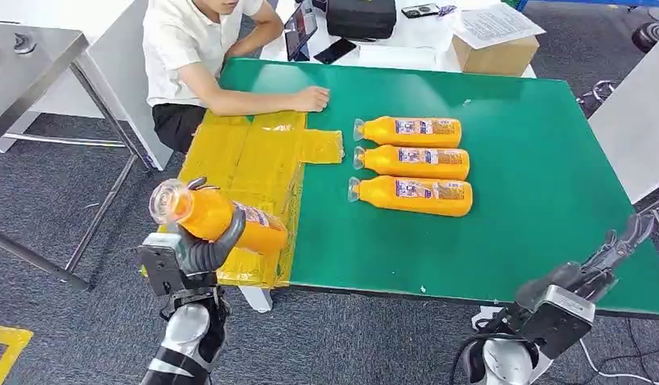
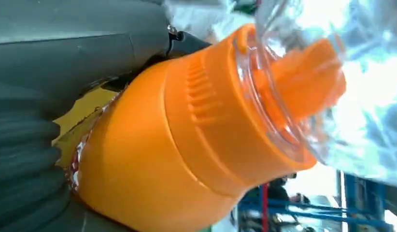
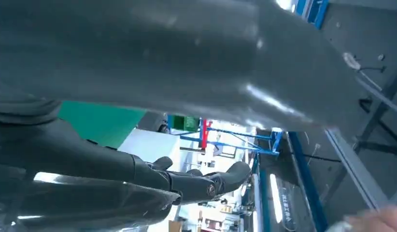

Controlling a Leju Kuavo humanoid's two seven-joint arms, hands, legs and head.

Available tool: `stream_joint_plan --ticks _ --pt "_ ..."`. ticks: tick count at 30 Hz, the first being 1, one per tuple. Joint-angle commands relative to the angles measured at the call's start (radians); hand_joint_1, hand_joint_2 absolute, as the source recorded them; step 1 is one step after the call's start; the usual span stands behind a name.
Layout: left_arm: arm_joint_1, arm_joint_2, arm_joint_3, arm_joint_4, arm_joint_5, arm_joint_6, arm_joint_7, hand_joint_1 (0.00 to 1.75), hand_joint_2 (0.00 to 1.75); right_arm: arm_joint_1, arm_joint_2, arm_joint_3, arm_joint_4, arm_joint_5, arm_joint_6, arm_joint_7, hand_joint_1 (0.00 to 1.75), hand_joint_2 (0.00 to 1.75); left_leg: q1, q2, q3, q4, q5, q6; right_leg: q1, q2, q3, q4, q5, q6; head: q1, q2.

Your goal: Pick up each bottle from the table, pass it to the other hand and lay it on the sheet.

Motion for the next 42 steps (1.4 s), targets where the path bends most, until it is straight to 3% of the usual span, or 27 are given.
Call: stream_joint_plan --ticks 1,10,12,18,25,26,27,28,33,37,42 --pt "-0.175 0.062 -0.040 0.338 -0.597 0.109 0.137 1.75 1.75 -0.021 -0.026 0.062 0.101 -0.021 -0.003 0.002 0.00 1.75 0.001 0.000 0.008 -0.002 -0.001 -0.002 0.001 0.000 0.008 -0.002 -0.002 -0.002 0.000 0.000" --pt "-0.433 0.085 -0.207 0.704 -1.041 -0.097 0.449 1.75 1.75 -0.054 -0.075 0.158 0.178 -0.088 -0.003 0.002 0.00 1.75 0.001 -0.002 0.005 -0.001 0.000 -0.001 0.001 -0.001 0.006 -0.001 0.000 -0.002 0.000 0.000" --pt "-0.487 0.085 -0.230 0.769 -1.097 -0.140 0.494 1.75 1.75 -0.059 -0.075 0.164 0.189 -0.087 -0.003 0.002 0.00 1.75 0.001 0.001 0.011 -0.002 -0.002 -0.002 0.001 0.001 0.012 -0.002 -0.002 -0.003 0.001 0.000" --pt "-0.585 0.075 -0.278 0.866 -1.188 -0.300 0.566 1.75 1.75 -0.049 -0.094 0.189 0.205 -0.127 -0.003 0.002 0.00 1.75 0.001 0.002 0.008 -0.001 -0.001 -0.001 0.001 0.002 0.007 0.000 0.000 -0.002 0.000 0.000" --pt "-0.621 0.043 -0.279 0.921 -1.210 -0.410 0.619 1.75 1.75 -0.056 -0.108 0.221 0.239 -0.145 0.010 0.002 0.00 1.75 0.001 0.001 0.009 0.000 -0.001 -0.002 0.001 0.002 0.009 0.001 -0.001 -0.002 0.000 0.000" --pt "-0.623 0.037 -0.273 0.930 -1.206 -0.425 0.622 1.57 1.75 -0.060 -0.107 0.224 0.246 -0.144 0.012 0.002 0.00 1.75 0.002 0.002 0.011 0.000 -0.003 -0.002 0.002 0.002 0.011 0.001 -0.002 -0.002 0.000 0.000" --pt "-0.624 0.033 -0.272 0.937 -1.205 -0.435 0.623 0.42 1.75 -0.062 -0.106 0.226 0.251 -0.143 0.013 0.002 0.00 1.75 0.002 0.002 0.012 0.000 -0.003 -0.003 0.002 0.002 0.011 0.001 -0.002 -0.002 0.000 0.000" --pt "-0.625 0.029 -0.264 0.942 -1.198 -0.446 0.623 0.03 1.75 -0.063 -0.106 0.229 0.256 -0.143 0.014 0.002 0.00 1.75 0.001 0.001 0.006 0.000 0.000 -0.002 0.001 0.001 0.006 0.001 0.000 -0.001 0.000 0.000" --pt "-0.615 0.016 -0.194 0.949 -1.111 -0.488 0.563 0.00 1.75 -0.067 -0.108 0.238 0.276 -0.143 0.016 0.002 0.00 1.75 0.001 0.001 0.009 0.000 -0.001 -0.002 0.001 0.002 0.009 0.001 -0.001 -0.002 0.000 0.000" --pt "-0.589 -0.006 -0.091 0.906 -0.956 -0.521 0.399 0.00 1.75 -0.064 -0.117 0.254 0.275 -0.147 0.004 0.002 0.00 1.75 0.001 0.001 0.006 0.000 0.000 -0.002 0.001 0.002 0.006 0.001 0.000 -0.002 0.000 0.000" --pt "-0.589 -0.006 -0.091 0.906 -0.956 -0.521 0.399 0.00 1.75 -0.064 -0.117 0.254 0.275 -0.147 0.004 0.002 0.00 1.75 0.001 0.002 0.007 0.000 -0.001 -0.002 0.001 0.002 0.007 0.001 -0.001 -0.002 0.000 0.000"
